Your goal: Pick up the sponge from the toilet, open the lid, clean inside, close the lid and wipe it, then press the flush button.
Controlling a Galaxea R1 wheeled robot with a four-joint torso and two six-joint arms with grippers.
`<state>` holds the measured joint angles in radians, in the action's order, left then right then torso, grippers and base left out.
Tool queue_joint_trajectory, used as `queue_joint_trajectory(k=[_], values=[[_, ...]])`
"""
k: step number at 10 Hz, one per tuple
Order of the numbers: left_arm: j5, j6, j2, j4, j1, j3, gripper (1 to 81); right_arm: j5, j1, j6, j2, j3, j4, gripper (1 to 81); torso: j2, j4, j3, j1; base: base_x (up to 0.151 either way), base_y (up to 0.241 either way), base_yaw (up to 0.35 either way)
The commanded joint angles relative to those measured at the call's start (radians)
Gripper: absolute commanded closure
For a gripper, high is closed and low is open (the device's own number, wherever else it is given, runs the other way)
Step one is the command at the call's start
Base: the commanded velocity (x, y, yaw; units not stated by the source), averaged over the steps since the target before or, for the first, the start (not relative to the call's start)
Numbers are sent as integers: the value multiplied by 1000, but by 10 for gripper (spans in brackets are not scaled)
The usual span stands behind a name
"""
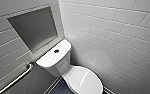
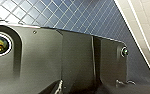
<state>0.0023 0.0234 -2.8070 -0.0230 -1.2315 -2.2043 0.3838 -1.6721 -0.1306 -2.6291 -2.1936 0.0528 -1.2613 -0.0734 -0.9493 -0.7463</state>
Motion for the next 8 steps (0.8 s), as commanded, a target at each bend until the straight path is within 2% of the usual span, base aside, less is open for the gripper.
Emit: queue_joint_trajectory(k=[1, 4, 8], values=[[67, -2, 12, -11, 42, 21, 10, -71, -30, 3, 21, 14, 24, 811, 0, 0, 0, 0, 0, 0, 0], [80, 7, 27, -83, 138, 67, 10, -75, -39, 3, 15, 9, 24, 811, 0, 0, 0, 0, 0, 0, 0], [82, 7, 30, -95, 203, 106, 10, -75, -38, 3, 2, 8, 24, 811, -1, 0, 0, 0, 0, 0, 0]])
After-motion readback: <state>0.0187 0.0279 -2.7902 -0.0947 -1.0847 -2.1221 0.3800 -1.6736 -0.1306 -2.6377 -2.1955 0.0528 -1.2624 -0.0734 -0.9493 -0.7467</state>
